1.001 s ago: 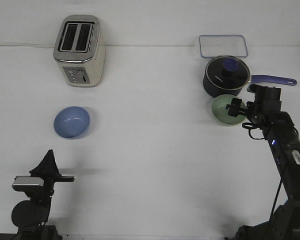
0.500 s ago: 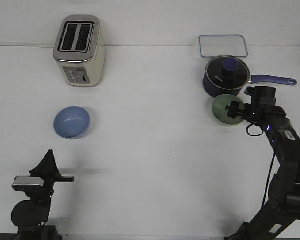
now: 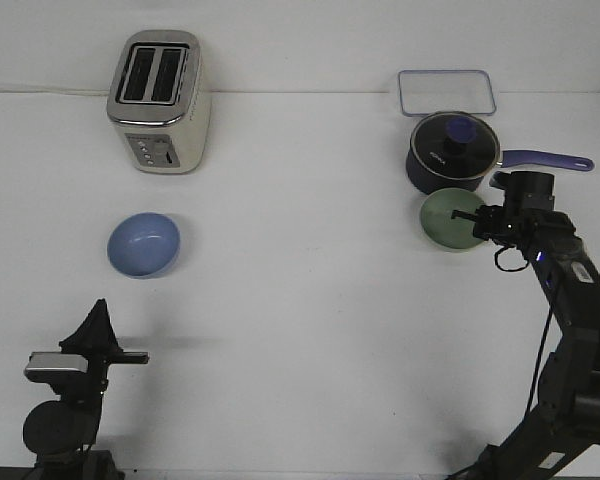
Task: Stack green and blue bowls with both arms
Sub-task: 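Carry the green bowl toward the table center and set it down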
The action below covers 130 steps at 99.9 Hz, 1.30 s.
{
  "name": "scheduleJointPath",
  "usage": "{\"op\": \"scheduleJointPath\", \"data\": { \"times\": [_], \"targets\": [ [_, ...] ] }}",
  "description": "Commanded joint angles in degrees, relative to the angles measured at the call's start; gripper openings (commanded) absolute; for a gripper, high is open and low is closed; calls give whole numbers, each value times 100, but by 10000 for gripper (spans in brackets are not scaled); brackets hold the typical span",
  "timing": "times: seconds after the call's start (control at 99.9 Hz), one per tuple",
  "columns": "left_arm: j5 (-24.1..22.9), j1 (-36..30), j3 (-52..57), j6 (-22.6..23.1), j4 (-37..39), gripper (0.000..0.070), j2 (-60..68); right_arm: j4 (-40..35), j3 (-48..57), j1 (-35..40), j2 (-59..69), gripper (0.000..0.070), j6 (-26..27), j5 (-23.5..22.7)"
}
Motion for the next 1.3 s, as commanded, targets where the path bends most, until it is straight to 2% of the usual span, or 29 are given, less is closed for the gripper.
{"op": "scheduleJointPath", "data": {
  "times": [0.0, 0.09, 0.29, 0.4, 0.57, 0.811, 1.011, 1.291],
  "targets": [
    [11, 2, -107, -4, 55, 15, -9, -28, 111, -24, -323, 0, -66, -44],
    [11, 2, -107, -4, 55, 15, -9, -186, 111, -24, -761, 0, -61, -210],
    [11, 2, -107, -4, 55, 15, -9, -675, 109, 13, -1832, 0, -26, -890],
    [11, 2, -107, -4, 55, 15, -9, -997, 103, 195, -2315, 0, 15, -1043],
    [11, 2, -107, -4, 55, 15, -9, -1335, 63, 741, -2736, 0, -13, -1040],
    [11, 2, -107, -4, 55, 15, -9, -1521, -87, 2068, -2815, 0, 4, -997],
    [11, 2, -107, -4, 55, 15, -9, -1191, -540, 3119, -2809, 0, 186, -560],
    [11, 2, -107, -4, 57, 15, -9, -378, -1366, 4131, -2769, 0, 599, -555]
  ]
}}
